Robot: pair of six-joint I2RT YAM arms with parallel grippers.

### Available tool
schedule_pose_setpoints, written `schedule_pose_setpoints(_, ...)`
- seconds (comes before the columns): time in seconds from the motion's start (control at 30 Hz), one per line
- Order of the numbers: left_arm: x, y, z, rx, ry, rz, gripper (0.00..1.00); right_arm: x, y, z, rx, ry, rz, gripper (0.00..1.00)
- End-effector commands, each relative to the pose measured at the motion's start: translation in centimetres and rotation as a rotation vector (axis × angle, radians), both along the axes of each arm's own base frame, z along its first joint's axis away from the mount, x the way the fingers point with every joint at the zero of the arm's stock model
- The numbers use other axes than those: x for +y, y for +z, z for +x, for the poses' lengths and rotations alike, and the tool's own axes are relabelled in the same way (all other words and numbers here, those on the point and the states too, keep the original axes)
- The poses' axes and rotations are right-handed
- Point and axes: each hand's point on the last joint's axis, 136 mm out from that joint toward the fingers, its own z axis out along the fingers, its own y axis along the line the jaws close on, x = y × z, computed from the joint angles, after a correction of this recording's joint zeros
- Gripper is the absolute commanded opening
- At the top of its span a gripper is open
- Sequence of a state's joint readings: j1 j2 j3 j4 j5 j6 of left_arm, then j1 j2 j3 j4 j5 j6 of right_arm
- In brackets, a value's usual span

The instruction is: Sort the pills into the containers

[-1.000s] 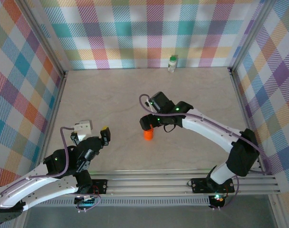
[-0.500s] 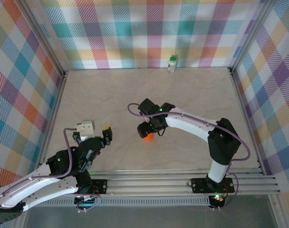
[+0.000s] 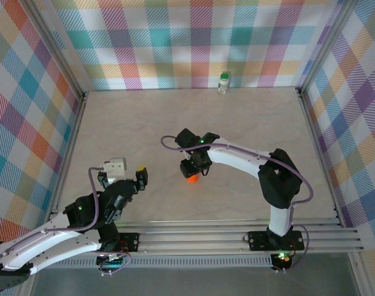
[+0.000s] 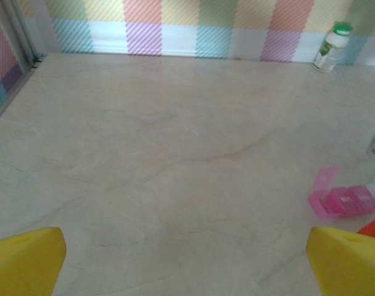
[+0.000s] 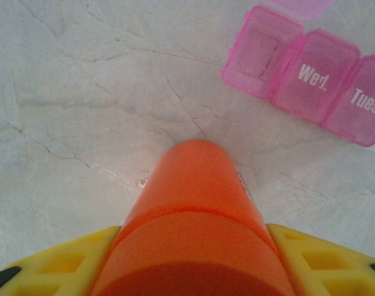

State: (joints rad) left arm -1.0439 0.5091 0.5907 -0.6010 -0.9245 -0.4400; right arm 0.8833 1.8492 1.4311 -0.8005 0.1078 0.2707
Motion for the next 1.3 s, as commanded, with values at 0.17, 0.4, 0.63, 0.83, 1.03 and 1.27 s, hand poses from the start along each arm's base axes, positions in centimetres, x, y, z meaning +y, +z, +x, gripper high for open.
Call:
schedule_pose_setpoints(0.17,-7.8,1.7,0.7,-0.183,-0.39,0.073,1.0,-2.2,8.5,-0.3,-0.094,0.05,0.084,0.4)
schedule_pose_setpoints(0.4,-14.6,3.4,-1.0,-0.481,-0.806,0.182,1.0,-4.7,15.7,-1.5,-0.179,0.161,0.188,0.4)
schedule_pose_setpoints(0.63,-18.1,3.2,-0.3,-0.494,-1.084,0.124,1.0,-3.7,19.8,-5.7,-0.248,0.449,0.389,0.4)
schedule_pose_setpoints(0.83,-20.5,3.2,-1.7,-0.493,-1.281,0.156,0.98,-3.4,20.1,-7.2,-0.341,0.632,0.443,0.41)
schedule_pose_setpoints(1.03,-21.6,2.7,-1.8,-0.455,-1.354,0.176,0.96,-2.6,20.4,-9.0,-0.326,0.767,0.513,0.42)
schedule_pose_setpoints(1.27,-22.6,2.1,-1.3,-0.416,-1.391,0.173,0.94,-1.7,21.6,-9.4,-0.385,0.857,0.573,0.43)
